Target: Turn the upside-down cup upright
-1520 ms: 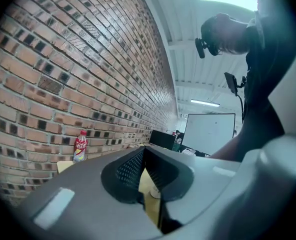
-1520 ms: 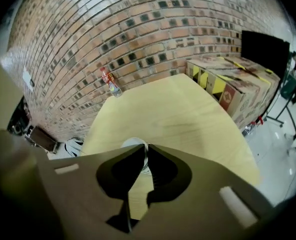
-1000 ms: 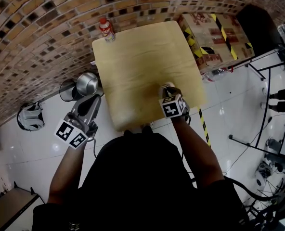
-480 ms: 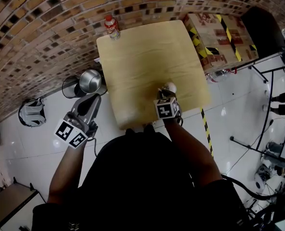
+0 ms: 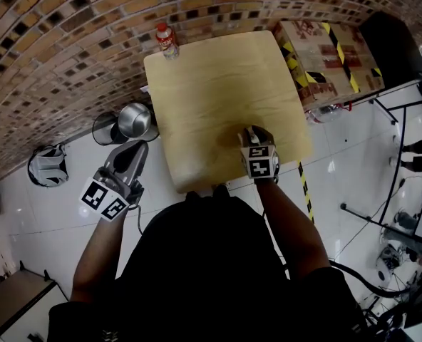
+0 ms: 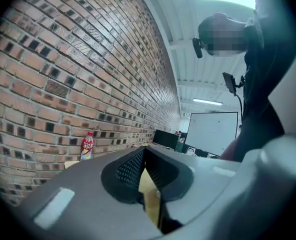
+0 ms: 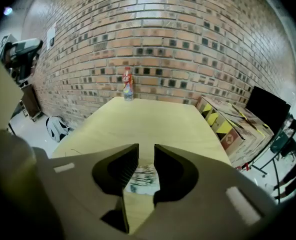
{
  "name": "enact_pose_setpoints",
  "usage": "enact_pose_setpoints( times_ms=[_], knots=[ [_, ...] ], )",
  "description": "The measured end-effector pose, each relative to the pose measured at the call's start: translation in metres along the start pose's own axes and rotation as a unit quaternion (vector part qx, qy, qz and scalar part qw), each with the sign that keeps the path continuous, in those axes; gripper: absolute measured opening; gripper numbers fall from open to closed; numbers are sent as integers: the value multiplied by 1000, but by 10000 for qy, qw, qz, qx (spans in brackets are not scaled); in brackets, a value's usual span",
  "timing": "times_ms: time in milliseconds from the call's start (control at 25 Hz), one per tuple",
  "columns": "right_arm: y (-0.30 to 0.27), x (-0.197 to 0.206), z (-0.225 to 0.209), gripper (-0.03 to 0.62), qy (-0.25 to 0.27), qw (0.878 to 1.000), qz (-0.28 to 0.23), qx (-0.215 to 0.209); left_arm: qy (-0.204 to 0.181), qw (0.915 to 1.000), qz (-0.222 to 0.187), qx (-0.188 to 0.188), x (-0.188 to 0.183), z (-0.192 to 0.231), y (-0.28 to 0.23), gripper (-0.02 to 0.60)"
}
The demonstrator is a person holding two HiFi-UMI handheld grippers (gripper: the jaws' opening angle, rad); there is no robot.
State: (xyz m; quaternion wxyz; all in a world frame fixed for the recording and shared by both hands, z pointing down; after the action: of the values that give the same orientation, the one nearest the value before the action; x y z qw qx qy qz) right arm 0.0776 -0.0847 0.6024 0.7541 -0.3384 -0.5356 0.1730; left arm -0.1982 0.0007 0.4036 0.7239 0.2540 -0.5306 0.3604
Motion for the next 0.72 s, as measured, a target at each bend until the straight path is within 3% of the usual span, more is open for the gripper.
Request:
enact_pose_setpoints(
  times_ms=[120, 200, 560, 720],
  knots=[
    [-16, 8, -35, 172, -166, 9988, 283, -357, -15, 10000, -7, 20, -2, 0, -5, 0],
    [-22, 23, -47, 184, -373, 9949, 682, -639, -19, 10000, -12, 26, -2, -1, -8, 0],
    [-28, 59, -50, 181, -1188, 9733, 1475, -1299, -66, 10000, -7, 35, -7, 0, -21, 0],
    [-26, 56, -47, 130, -1165, 9757, 1392, -1229, -74, 10000, 9, 43, -8, 0, -23, 0]
  ],
)
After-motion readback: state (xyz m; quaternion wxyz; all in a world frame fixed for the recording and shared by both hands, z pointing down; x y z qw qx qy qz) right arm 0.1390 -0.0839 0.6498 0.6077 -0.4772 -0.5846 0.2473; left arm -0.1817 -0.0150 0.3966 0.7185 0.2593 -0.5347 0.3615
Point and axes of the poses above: the fingertips, and each gripper's own axes: y backward along the fingers, z to its left, x out of its underside, the point moved 1 cm from there along y, backward along the fingers, and after that the axes turned 13 degrees about x, right-handed, at the moved point
